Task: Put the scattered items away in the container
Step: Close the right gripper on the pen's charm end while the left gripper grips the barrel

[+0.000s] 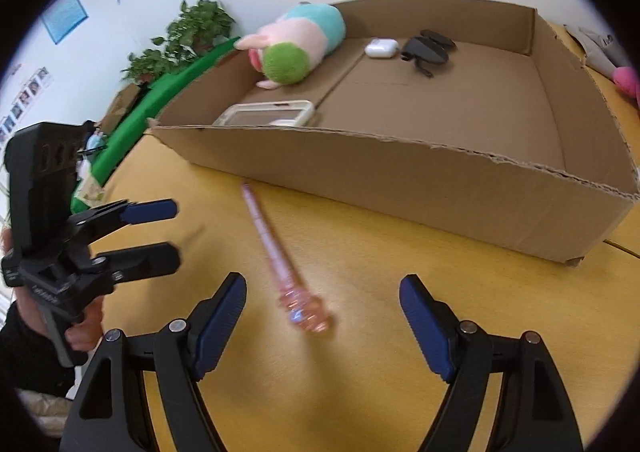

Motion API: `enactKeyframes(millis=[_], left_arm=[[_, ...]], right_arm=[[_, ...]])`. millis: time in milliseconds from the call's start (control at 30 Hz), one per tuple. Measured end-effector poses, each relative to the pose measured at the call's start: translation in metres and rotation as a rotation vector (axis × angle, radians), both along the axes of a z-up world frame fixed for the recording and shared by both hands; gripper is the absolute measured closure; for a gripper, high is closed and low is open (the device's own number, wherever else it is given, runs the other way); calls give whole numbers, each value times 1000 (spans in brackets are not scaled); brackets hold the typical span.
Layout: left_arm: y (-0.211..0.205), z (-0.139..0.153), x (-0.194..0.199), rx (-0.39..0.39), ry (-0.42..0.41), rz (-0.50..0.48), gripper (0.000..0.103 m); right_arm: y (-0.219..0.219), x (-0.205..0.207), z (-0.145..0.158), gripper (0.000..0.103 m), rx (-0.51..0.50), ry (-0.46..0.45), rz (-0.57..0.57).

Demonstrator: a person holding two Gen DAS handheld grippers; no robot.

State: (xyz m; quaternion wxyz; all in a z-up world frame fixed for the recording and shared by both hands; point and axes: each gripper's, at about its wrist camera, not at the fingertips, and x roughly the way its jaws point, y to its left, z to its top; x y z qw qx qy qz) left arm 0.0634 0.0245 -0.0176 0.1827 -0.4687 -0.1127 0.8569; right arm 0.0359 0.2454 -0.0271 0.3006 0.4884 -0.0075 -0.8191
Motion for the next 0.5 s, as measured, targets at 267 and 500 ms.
enactKeyframes(millis=[267,500], left_arm=[[-19,-15,-9,139,-129,90,1],[-7,-18,-13,156,-151,74,7]], right_arm=[[-48,25,-9,33,109,62,113],[-54,50,-9,82,99,2,73]])
